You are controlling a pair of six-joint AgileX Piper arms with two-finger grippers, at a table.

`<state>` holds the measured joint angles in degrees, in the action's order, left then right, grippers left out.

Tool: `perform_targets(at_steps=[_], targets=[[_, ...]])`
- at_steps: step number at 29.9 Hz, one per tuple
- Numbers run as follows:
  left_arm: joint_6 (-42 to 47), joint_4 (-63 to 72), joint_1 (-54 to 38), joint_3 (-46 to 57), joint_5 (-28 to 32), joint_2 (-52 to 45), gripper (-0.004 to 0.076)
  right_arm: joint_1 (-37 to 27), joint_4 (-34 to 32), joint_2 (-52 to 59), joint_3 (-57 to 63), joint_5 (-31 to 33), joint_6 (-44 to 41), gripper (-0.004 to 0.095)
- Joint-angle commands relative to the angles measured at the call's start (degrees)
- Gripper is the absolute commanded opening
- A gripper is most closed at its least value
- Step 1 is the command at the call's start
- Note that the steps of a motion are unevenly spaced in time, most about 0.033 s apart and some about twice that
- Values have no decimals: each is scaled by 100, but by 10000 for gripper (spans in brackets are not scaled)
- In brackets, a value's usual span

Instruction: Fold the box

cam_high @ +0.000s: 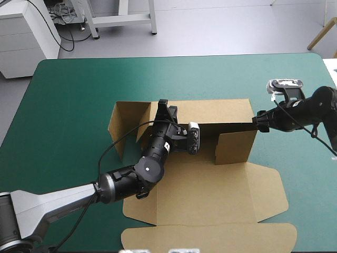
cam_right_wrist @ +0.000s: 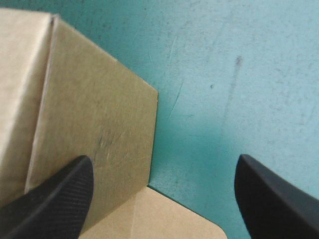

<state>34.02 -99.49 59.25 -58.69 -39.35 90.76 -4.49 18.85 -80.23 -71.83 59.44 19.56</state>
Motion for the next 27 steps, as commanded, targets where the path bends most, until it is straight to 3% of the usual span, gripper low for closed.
perform_targets(at_steps=[1, 6, 14, 27], targets=[[-25, -416, 24, -112, -73, -213, -10, -31, 291, 608, 385, -500, 311, 715], [-25, -416, 24, -112, -63, -213, -10, -31, 526, 1095, 1236, -1029, 821, 715], [-25, -416, 24, -112, -63, -213, -10, -31, 1149, 1447, 2213, -1755, 2364, 715], [-25, -416, 24, -112, -38, -213, -10, -31, 1283, 1421, 2238, -1842, 3773, 715]])
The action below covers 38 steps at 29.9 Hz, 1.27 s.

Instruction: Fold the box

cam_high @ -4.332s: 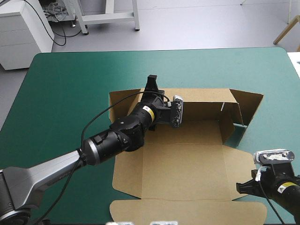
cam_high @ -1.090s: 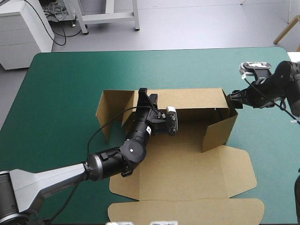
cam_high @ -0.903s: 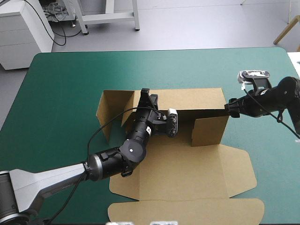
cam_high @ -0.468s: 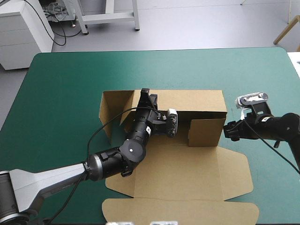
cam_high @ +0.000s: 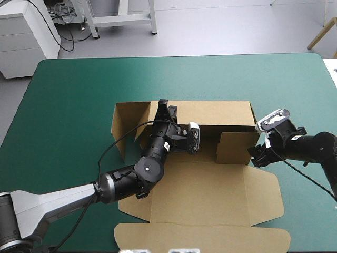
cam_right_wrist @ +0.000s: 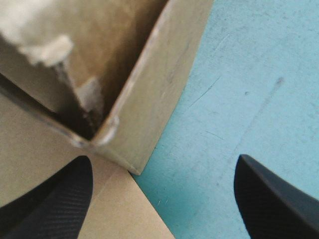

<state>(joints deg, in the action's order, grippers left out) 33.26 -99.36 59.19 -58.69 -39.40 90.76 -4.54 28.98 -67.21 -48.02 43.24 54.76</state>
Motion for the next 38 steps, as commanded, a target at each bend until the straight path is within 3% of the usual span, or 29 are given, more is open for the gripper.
perform_targets(at_steps=[1, 6, 13, 19, 25, 28, 32, 38], targets=[[52, -429, 29, -112, -23, -213, -10, -26, 409, 119, -143, -221, 318, 715], [52, -357, 29, -112, -10, -213, -10, -16, 1431, 119, -71, -91, 645, 715], [52, -344, 29, -112, -10, -213, -10, -16, 1589, 119, 146, -63, 660, 715], [52, -303, 29, -112, -10, -213, -10, -16, 2370, 119, 263, -106, 686, 715], [52, -303, 29, -112, -10, -213, -10, -16, 2383, 119, 333, -400, 861, 711], [52, -303, 29, -112, -35, -213, -10, -16, 2383, 110, 373, -557, 809, 645], [70, -303, 29, -112, -24, -213, -10, -16, 2705, 110, 508, -801, 921, 462], [70, -303, 29, -112, -12, -213, -10, -16, 3451, 110, 827, -1028, 1858, 236]])
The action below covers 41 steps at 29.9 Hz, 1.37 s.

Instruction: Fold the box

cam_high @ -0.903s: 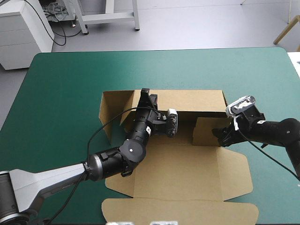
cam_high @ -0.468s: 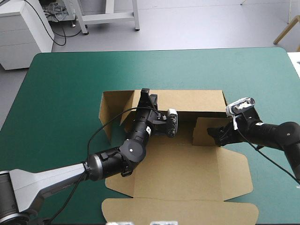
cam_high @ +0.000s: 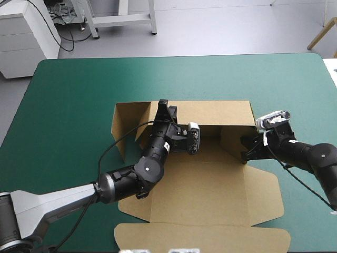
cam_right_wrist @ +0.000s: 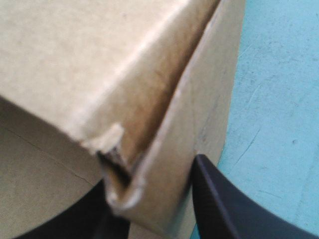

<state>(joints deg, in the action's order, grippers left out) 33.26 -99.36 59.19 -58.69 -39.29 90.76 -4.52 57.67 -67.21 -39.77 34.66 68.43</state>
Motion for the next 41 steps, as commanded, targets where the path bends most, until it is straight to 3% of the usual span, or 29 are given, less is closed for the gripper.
perform_targets(at_steps=[1, 5, 10, 14, 22, 29, 33, 39, 41], targets=[[70, -303, 29, -112, -24, -213, -10, -17, 758, 110, 64, -170, 707, 221], [70, -303, 29, -112, -24, -213, -10, -17, 1051, 110, 144, -286, 1034, 197], [70, -303, 29, -112, -12, -213, -10, -17, 1051, 110, 144, -544, 1106, -9], [70, -303, 29, -112, 49, -213, -10, 277, 1051, 110, 144, -681, 1162, 4], [70, -303, 29, -112, 79, -213, -10, 1458, 695, 110, 144, -1963, 757, 4], [134, -337, 29, -112, 66, -189, 6, 1530, -98, 110, 144, -2131, -54, 3], [134, -416, 17, -112, 16, -84, 150, 1530, -484, 110, 144, -2131, -493, 3], [134, -463, 17, -112, 22, 34, 499, 1530, -524, 110, 144, -2099, -715, 3], [134, -463, 17, -112, 22, 34, 541, 1530, -524, 110, 144, -2085, -715, 3]])
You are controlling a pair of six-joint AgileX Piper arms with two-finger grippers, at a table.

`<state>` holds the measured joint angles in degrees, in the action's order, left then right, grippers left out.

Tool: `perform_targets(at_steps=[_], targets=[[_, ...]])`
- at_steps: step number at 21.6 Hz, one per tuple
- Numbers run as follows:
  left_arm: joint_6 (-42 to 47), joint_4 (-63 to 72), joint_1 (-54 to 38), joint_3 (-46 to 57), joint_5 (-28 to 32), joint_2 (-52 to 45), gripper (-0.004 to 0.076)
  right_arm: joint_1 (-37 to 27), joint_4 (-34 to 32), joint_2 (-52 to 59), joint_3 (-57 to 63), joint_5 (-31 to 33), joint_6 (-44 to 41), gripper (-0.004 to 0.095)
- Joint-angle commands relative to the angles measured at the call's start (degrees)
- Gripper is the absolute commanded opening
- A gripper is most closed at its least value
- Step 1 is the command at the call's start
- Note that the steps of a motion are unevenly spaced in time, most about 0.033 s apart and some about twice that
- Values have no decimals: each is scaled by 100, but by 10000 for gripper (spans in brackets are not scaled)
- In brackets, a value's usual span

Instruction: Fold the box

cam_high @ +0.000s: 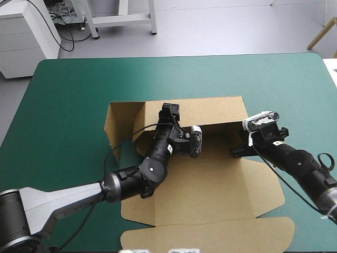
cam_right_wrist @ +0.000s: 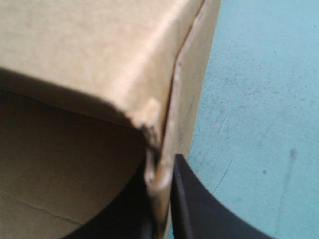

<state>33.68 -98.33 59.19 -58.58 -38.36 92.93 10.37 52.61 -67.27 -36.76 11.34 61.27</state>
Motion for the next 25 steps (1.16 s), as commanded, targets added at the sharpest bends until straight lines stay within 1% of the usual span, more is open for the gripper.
perform_targets(at_steps=[1, 5, 6, 9, 10, 11, 12, 14, 18, 23, 25], targets=[[92, -566, 18, -123, -71, -183, 540, 41, -64, 116, -157, 263, 1, 3], [285, -566, 31, -123, -42, -183, 526, 41, -290, 116, -157, 273, -226, 3], [547, -566, 31, -123, -42, -183, 507, 41, -441, 116, -157, 273, -323, 3], [675, -566, 31, -123, -80, -183, 454, 41, -723, 116, -168, 273, -606, 3], [672, -566, 87, -123, -178, -183, 424, 41, -852, 116, -168, 273, -822, 3], [672, -566, 124, -123, -264, -183, 416, 41, -931, 116, -168, 273, -945, 3], [656, -566, 261, -123, -537, -183, 410, 41, -1066, 116, -168, 273, -1115, 3], [656, -566, 458, -123, -875, -183, 410, 41, -1306, 116, -217, 346, -1377, 3], [506, -566, 727, -123, -1247, -183, 410, 41, -1883, 116, -601, 656, -2062, 3], [484, -576, 996, -179, -1765, -212, 409, 41, -2917, 116, -734, 953, -3080, 3], [484, -576, 1114, -216, -1812, -266, 409, 41, -2990, 116, -734, 1024, -3211, 3]])
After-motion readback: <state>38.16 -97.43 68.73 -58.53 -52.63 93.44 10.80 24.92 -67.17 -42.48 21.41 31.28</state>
